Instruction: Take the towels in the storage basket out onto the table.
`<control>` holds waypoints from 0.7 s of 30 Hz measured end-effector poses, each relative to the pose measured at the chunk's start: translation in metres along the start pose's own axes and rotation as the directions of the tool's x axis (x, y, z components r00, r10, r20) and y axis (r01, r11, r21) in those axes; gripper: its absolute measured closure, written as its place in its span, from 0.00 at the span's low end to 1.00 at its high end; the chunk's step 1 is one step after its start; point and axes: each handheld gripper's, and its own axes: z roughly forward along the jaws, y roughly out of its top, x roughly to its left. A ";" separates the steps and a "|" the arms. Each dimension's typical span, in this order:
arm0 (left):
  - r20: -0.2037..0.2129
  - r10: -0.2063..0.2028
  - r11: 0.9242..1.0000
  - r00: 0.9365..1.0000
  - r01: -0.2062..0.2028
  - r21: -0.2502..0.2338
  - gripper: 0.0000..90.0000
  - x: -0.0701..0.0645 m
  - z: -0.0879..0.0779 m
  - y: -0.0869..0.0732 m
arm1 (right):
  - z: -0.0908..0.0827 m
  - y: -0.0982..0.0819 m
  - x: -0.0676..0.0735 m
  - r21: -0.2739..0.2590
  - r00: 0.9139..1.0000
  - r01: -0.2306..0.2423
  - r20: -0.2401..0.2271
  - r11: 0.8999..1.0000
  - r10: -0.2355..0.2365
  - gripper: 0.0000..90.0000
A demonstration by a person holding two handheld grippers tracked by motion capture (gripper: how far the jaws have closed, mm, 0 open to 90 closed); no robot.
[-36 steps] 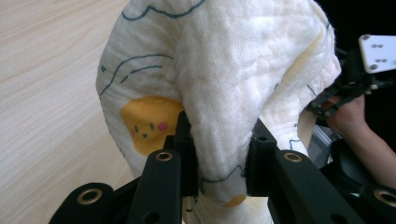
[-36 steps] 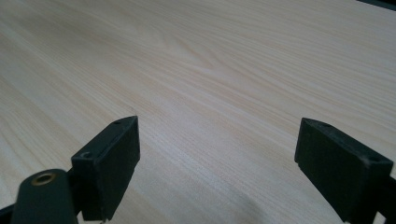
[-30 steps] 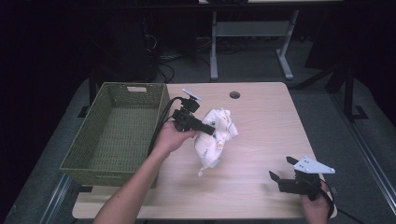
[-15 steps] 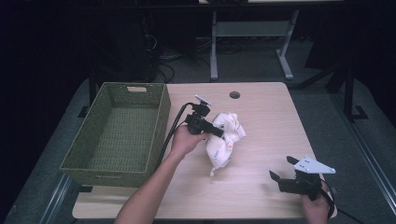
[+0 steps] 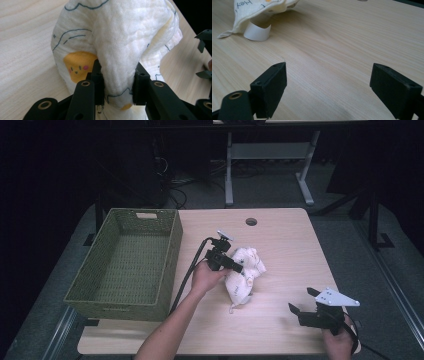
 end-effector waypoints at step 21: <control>-0.048 -0.029 0.996 0.998 0.025 -0.081 0.67 0.003 0.006 -0.005 | -0.003 0.000 0.000 -0.006 1.000 -0.007 0.006 1.000 0.007 0.15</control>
